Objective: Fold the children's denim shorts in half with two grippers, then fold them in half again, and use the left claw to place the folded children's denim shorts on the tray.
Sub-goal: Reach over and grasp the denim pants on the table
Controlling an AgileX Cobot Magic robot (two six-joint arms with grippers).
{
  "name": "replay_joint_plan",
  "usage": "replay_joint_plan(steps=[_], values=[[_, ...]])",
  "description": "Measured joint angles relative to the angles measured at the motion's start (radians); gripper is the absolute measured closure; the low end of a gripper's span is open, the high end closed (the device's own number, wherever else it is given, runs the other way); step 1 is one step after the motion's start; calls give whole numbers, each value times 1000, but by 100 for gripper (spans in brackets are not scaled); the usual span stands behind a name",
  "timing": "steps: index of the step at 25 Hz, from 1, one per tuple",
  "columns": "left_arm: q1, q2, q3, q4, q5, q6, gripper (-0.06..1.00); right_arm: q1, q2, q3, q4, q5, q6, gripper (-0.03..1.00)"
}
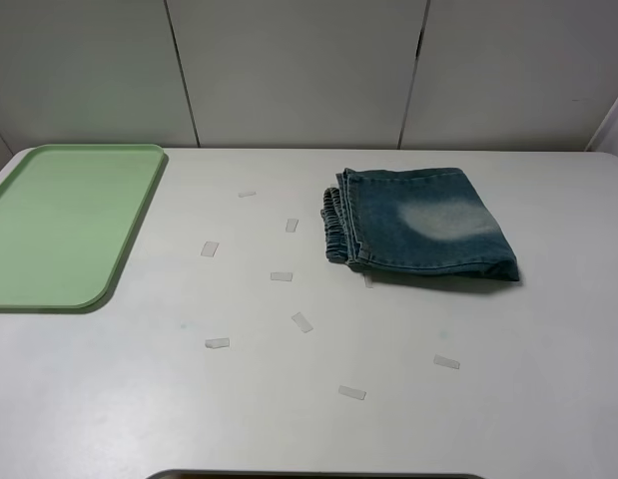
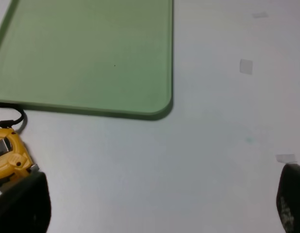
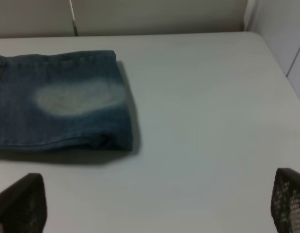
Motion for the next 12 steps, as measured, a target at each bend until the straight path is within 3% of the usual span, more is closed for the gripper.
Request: replay_joint_plan(steps=[12], values=[[0, 0, 0, 0, 0, 0, 2, 11, 0, 1, 1, -3, -3, 27]])
